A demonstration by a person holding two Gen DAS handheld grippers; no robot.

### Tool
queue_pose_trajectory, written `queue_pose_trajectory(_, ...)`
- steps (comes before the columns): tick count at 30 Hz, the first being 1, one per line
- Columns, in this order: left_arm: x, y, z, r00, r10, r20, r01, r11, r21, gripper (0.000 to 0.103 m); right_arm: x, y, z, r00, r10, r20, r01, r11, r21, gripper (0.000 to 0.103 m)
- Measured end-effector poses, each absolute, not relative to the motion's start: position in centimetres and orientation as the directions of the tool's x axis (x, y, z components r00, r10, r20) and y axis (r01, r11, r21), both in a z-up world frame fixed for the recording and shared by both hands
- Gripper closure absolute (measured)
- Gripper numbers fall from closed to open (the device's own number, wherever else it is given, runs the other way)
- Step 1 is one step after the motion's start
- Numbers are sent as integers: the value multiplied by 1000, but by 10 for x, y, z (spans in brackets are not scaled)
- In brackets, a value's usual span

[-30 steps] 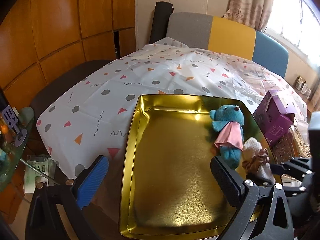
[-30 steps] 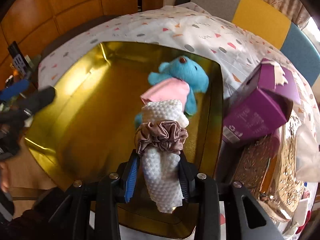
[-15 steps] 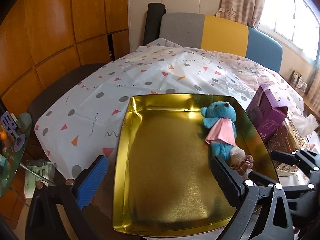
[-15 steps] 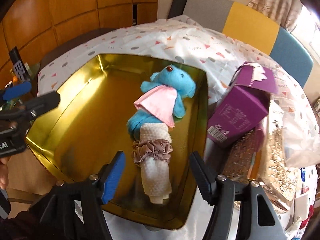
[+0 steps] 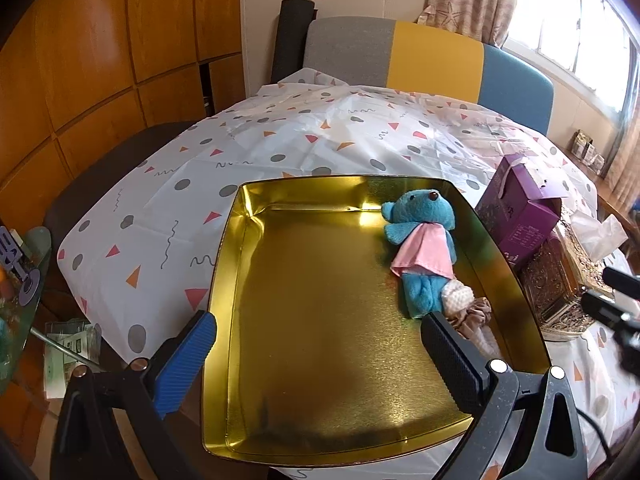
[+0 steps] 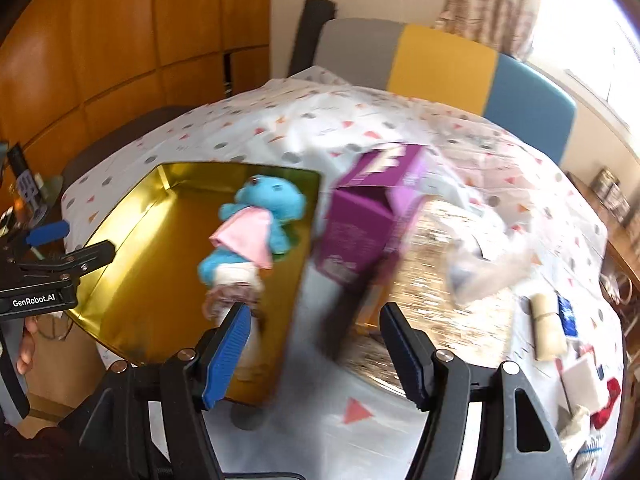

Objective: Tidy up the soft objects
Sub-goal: 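Carry the towel roll with the right tool and release it beside the bear, then move the left tool to the beige rolled cloth and grasp it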

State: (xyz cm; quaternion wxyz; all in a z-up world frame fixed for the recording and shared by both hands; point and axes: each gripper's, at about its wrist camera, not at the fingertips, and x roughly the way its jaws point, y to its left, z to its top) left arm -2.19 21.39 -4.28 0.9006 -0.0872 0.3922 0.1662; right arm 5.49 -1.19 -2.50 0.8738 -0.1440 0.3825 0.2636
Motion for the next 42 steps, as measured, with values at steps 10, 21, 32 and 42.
queue_pose_trajectory(10,-22,193,-34,691,194,-697,-291,957,-22,0,77,-113,-15,656,227,-720,-353,935,-27,35)
queue_pose_trajectory(21,-22,159,-8,790,-38,-612,-59,989,-136,0,100,-271,-20,707,8,-707,71,994,82,35)
queue_pose_trajectory(32,14,74,26,733,-248,-633,182,969,-169,0,84,-410,-56,654,-130,-745,497,816,293,35)
queue_pose_trajectory(42,101,-68,67,593,-449,-669,386,887,-254,0,87,-391,-49,682,-94,-726,420,863,282,35)
